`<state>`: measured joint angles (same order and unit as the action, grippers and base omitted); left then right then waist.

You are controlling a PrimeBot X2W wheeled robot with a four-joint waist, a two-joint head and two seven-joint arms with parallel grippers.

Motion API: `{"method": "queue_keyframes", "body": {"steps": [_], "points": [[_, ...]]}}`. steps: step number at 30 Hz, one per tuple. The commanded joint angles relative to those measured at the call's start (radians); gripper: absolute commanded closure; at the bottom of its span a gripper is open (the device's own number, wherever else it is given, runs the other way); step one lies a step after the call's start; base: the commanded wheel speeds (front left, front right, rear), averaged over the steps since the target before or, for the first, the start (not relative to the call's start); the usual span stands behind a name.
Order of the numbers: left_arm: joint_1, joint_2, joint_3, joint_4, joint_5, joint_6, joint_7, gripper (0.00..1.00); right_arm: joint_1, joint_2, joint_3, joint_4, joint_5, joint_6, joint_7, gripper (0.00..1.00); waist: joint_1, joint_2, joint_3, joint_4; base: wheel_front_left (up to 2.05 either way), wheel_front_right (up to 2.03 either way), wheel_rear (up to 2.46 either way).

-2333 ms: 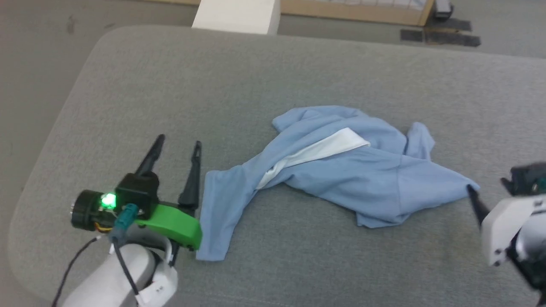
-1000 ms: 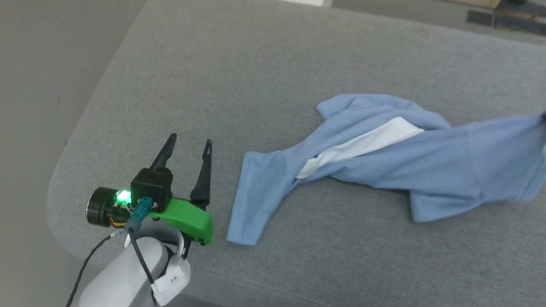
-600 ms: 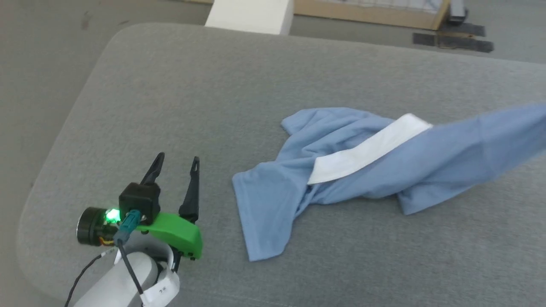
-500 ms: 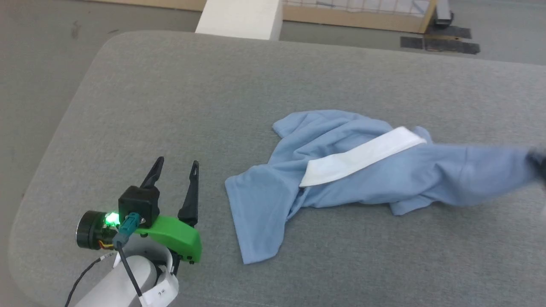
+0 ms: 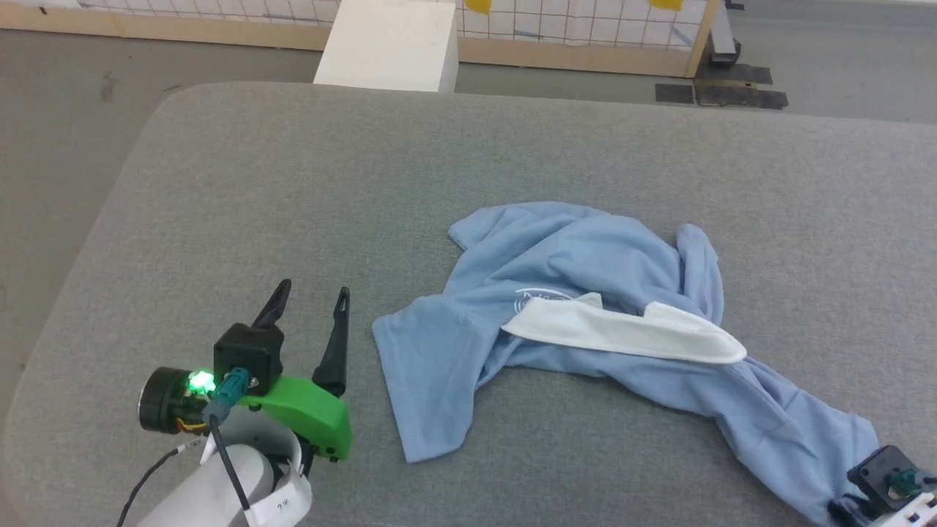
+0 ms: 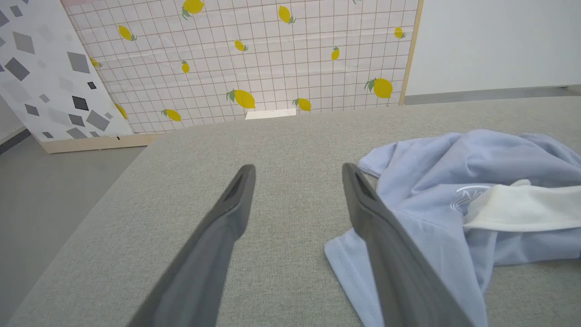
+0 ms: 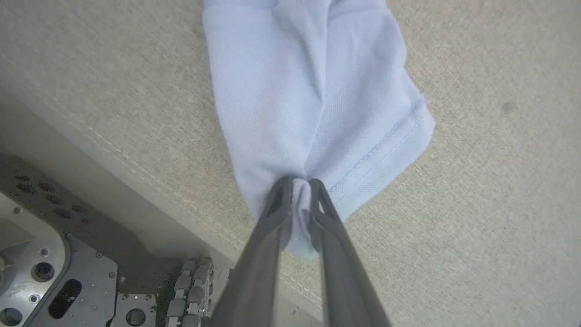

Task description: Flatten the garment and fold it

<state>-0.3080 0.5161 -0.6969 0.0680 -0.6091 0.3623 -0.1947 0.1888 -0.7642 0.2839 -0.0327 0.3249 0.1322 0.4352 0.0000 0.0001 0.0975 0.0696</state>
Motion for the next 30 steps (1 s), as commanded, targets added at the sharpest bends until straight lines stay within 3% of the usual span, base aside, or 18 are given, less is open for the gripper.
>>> {"method": "queue_keyframes", "body": {"steps": [1, 4, 7, 11, 14, 17, 21, 30], "points": [[-0.002, 0.002, -0.001, 0.005, -0.007, -0.003, 0.003, 0.0, -0.021, 0.001, -0.01, 0.0, 0.021, -0.002, -0.001, 0.0, 0.0, -0.0001, 0.0, 0.012, 0.0, 0.0, 0.0], [-0.001, 0.0, -0.003, 0.01, -0.008, -0.002, 0.002, 0.0, -0.06, 0.003, -0.046, -0.024, 0.081, -0.002, 0.015, 0.0, 0.0, -0.0001, 0.0, 0.028, 0.0, 0.0, 0.0], [-0.006, -0.008, -0.008, 0.014, -0.006, 0.0, 0.0, 0.0, -0.137, 0.001, -0.125, -0.109, 0.228, -0.002, 0.164, 0.0, 0.0, -0.0001, 0.01, 0.061, 0.0, 0.0, 0.0], [-0.025, -0.017, -0.011, 0.008, 0.0, 0.0, -0.004, 0.0, -0.23, -0.006, -0.157, -0.151, 0.275, -0.002, 0.342, 0.0, 0.0, -0.0001, 0.049, 0.093, 0.0, 0.0, 0.0], [-0.05, -0.027, -0.016, 0.001, 0.009, -0.005, -0.006, 0.0, -0.323, 0.029, -0.163, -0.125, 0.289, -0.002, 0.474, 0.0, 0.0, -0.0001, 0.09, 0.125, 0.0, 0.0, 0.0], [-0.079, -0.04, -0.019, -0.006, 0.019, -0.008, -0.011, 0.0, -0.444, 0.08, -0.159, -0.073, 0.285, -0.002, 0.586, 0.0, 0.0, -0.0001, 0.143, 0.165, 0.0, 0.0, 0.0], [-0.108, -0.062, -0.026, -0.008, 0.032, -0.013, -0.02, 0.0, -0.594, 0.139, -0.159, 0.03, 0.223, -0.002, 0.652, 0.0, 0.0, -0.0001, 0.204, 0.217, 0.0, 0.0, 0.0], [-0.144, -0.113, -0.043, 0.005, 0.049, -0.023, -0.04, 0.0, -0.717, 0.168, -0.129, 0.259, 0.094, -0.002, 0.68, 0.0, 0.0, -0.0001, 0.277, 0.306, 0.0, 0.0, 0.0]]}}
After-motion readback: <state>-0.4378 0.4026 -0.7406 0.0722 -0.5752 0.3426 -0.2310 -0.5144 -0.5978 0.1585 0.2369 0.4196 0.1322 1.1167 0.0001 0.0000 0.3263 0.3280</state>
